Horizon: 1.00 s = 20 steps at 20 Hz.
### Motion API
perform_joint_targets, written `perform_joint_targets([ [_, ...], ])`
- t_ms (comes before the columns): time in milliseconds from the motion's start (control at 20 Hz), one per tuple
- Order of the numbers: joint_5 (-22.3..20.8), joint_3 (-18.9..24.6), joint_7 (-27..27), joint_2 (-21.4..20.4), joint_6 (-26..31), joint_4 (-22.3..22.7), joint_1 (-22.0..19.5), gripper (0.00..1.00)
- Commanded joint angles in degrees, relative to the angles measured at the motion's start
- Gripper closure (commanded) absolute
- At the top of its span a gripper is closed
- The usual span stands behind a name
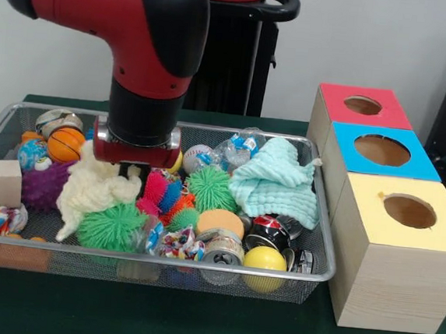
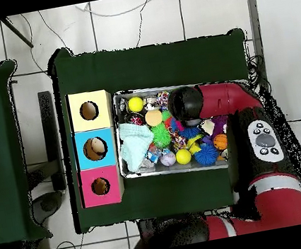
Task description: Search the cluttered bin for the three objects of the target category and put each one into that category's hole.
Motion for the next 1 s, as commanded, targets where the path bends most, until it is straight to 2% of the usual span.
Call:
perform_joint_targets([
  [50, 4.9, -2.5, 16.2, -0.6, 7.7, -2.4, 2.7, 1.0],
  [1000, 9.1, -8.3, 20.1, 1.4, 8.0, -4.8, 9.0, 1.0],
])
